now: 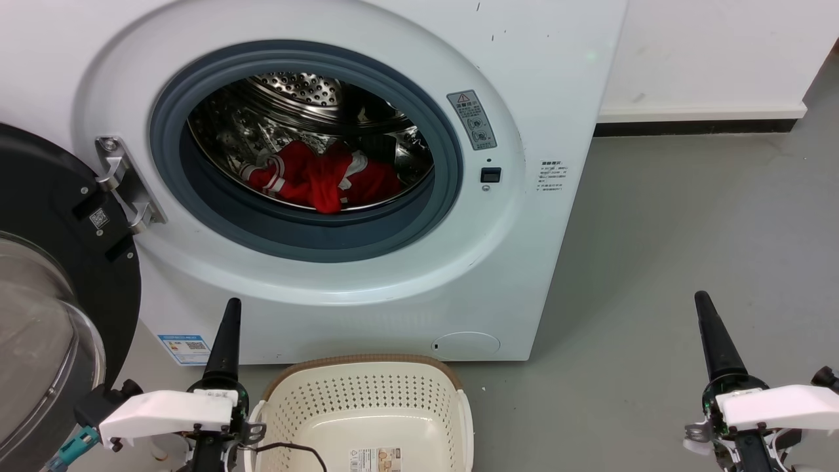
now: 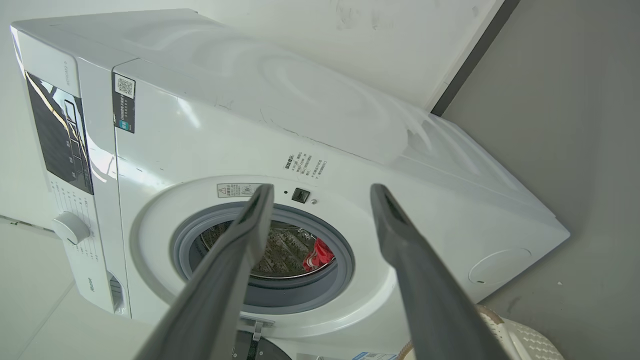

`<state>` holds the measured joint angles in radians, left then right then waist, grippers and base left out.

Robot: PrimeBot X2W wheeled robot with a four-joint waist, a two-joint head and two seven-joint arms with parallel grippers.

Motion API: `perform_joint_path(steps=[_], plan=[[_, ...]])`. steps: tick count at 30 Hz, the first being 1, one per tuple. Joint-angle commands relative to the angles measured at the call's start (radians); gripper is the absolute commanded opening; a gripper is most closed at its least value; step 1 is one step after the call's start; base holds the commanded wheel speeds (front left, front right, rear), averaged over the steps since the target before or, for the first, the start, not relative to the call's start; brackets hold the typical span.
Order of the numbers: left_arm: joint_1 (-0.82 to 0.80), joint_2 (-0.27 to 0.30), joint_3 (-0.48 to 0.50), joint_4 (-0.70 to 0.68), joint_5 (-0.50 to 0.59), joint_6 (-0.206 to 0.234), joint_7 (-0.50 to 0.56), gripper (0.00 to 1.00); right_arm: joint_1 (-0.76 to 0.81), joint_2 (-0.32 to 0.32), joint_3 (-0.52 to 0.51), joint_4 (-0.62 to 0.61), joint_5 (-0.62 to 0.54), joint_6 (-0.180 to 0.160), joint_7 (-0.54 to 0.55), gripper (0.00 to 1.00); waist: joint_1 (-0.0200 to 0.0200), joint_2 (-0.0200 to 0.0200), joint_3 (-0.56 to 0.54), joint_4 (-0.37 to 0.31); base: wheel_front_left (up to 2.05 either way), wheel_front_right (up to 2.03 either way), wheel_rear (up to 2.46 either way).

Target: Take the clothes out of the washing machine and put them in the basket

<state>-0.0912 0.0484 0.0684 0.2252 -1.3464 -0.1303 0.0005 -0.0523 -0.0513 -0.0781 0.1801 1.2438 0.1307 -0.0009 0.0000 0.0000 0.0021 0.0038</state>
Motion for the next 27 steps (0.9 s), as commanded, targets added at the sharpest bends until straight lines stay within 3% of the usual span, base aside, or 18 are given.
perform_joint_path(steps=[1,13,23,27], plan=[[-0.031,0.002,-0.006,-0.025,0.047,0.001,-0.011,1.00,-0.003,-0.001,0.002,-0.026,-0.049,0.000,-0.012,1.00,0.0000,0.0000,0.000,0.000,0.00,0.00,0.00],[-0.035,0.002,-0.053,-0.053,0.310,0.016,-0.056,1.00,0.012,0.000,0.016,-0.056,-0.290,0.000,-0.056,1.00,0.0000,0.0000,-0.003,0.000,0.00,0.00,0.00],[-0.035,0.002,-0.090,-0.072,0.583,0.053,-0.097,1.00,0.023,0.000,0.035,-0.070,-0.582,0.000,-0.096,1.00,0.0000,0.0000,-0.006,-0.001,0.00,0.00,0.00],[-0.034,0.002,-0.093,-0.075,0.653,0.064,-0.109,1.00,0.025,0.000,0.038,-0.078,-0.646,0.000,-0.103,1.00,0.0000,0.0000,-0.006,-0.003,0.00,0.00,0.00]])
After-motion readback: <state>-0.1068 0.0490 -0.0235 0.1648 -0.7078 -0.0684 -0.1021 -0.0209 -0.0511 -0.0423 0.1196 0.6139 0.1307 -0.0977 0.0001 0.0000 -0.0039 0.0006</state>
